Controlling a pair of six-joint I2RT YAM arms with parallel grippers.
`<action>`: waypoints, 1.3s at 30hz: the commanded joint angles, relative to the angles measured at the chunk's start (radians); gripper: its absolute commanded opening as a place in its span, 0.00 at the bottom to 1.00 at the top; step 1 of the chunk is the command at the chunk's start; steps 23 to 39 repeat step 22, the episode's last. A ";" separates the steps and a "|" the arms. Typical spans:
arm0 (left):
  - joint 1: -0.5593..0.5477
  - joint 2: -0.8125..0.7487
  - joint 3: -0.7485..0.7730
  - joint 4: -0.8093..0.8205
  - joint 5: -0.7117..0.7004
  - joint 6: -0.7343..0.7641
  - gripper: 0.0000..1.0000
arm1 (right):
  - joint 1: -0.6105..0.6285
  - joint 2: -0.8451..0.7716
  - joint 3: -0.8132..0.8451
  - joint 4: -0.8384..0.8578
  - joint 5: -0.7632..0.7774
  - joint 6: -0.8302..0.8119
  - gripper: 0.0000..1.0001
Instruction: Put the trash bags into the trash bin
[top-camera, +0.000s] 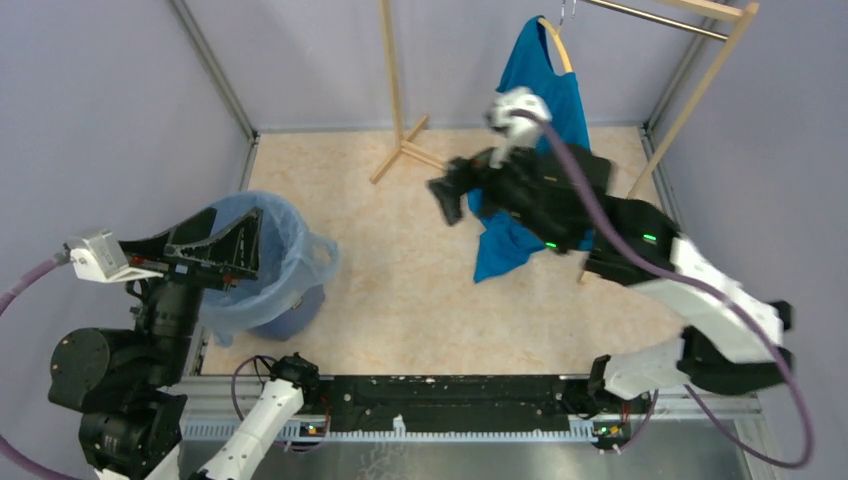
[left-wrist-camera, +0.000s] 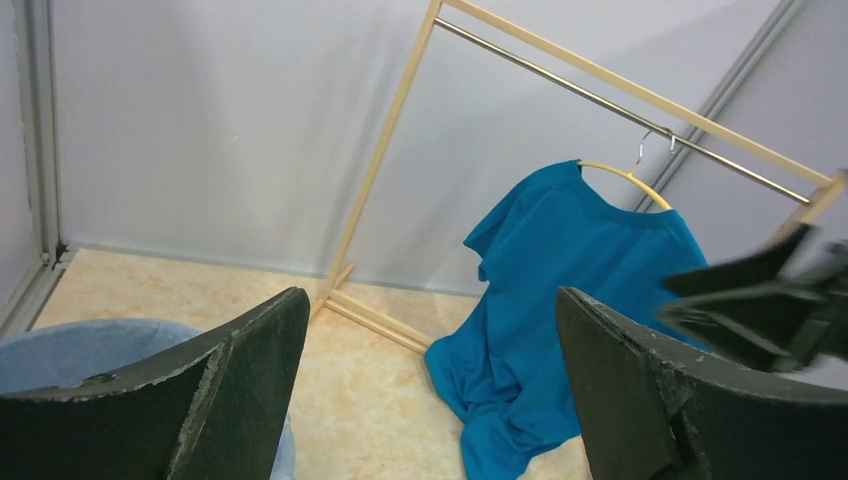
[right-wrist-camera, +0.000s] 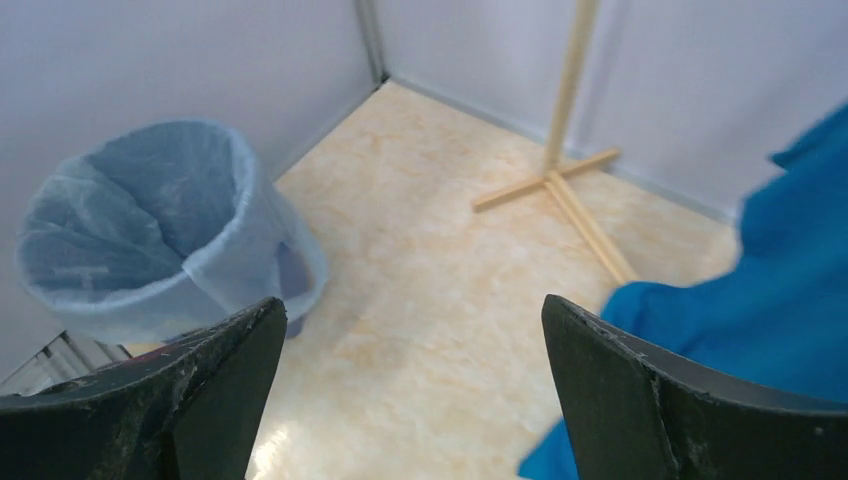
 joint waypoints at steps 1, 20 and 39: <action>-0.003 0.008 -0.080 0.158 -0.017 0.052 0.99 | 0.005 -0.290 -0.169 -0.105 0.148 -0.050 0.99; -0.003 0.159 -0.092 0.263 -0.014 0.014 0.99 | 0.005 -0.772 -0.369 -0.115 0.398 -0.108 0.99; -0.003 0.159 -0.096 0.257 -0.020 0.013 0.99 | 0.005 -0.781 -0.389 -0.096 0.385 -0.118 0.99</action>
